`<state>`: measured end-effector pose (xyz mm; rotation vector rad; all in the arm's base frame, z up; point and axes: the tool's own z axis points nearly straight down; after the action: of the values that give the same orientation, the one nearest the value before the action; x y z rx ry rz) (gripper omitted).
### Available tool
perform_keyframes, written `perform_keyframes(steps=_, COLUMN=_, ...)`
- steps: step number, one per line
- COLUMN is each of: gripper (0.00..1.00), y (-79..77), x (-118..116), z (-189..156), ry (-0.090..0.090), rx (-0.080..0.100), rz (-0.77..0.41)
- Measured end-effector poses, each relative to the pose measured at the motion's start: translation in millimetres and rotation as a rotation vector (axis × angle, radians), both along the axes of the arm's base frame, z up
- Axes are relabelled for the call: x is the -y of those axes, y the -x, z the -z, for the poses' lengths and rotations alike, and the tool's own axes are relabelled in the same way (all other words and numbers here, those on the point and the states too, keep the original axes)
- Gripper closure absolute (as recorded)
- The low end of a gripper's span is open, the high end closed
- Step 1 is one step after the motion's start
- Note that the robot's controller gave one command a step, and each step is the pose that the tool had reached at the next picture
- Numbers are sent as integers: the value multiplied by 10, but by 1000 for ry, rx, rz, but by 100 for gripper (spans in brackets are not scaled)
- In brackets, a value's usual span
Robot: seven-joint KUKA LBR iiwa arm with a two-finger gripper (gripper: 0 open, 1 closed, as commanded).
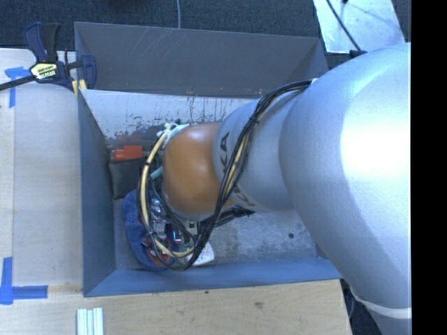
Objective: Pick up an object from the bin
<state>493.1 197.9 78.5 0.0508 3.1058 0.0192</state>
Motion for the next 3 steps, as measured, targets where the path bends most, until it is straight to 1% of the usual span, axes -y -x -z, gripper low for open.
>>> perform_keyframes(steps=1, gripper=100, y=-106, x=-115, z=37, ry=15, rx=-19, rz=-19)
perform_keyframes(steps=2, gripper=100, y=-88, x=492, z=28, ry=0, rx=-14, rz=-5)
perform_keyframes(steps=3, gripper=100, y=-119, x=798, z=21, ry=1, rx=-21, rz=-5)
